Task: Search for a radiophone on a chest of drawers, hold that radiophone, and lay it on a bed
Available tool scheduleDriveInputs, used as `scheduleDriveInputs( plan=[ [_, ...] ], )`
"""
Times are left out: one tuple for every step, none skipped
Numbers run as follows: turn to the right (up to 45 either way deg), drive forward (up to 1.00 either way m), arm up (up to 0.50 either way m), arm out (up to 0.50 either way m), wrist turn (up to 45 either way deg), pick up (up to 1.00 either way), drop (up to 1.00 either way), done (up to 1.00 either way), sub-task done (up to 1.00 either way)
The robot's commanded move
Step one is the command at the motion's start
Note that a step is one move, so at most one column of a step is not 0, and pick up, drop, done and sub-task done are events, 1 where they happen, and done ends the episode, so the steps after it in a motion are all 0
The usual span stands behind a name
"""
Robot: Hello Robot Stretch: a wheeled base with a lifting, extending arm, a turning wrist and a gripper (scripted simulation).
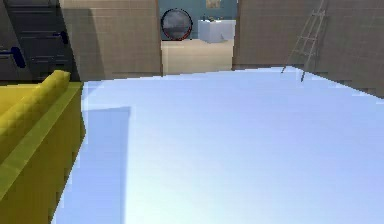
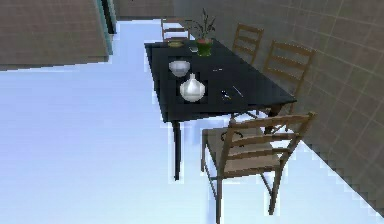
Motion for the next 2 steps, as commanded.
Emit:
scheduleDriveInputs(
  plan=[
    [-18.0,0.0,0.0,0.0,0.0,0.0,0.0,0.0,0.0],
    [0.0,1.0,0.0,0.0,0.0,0.0,0.0,0.0,0.0]
  ],
)
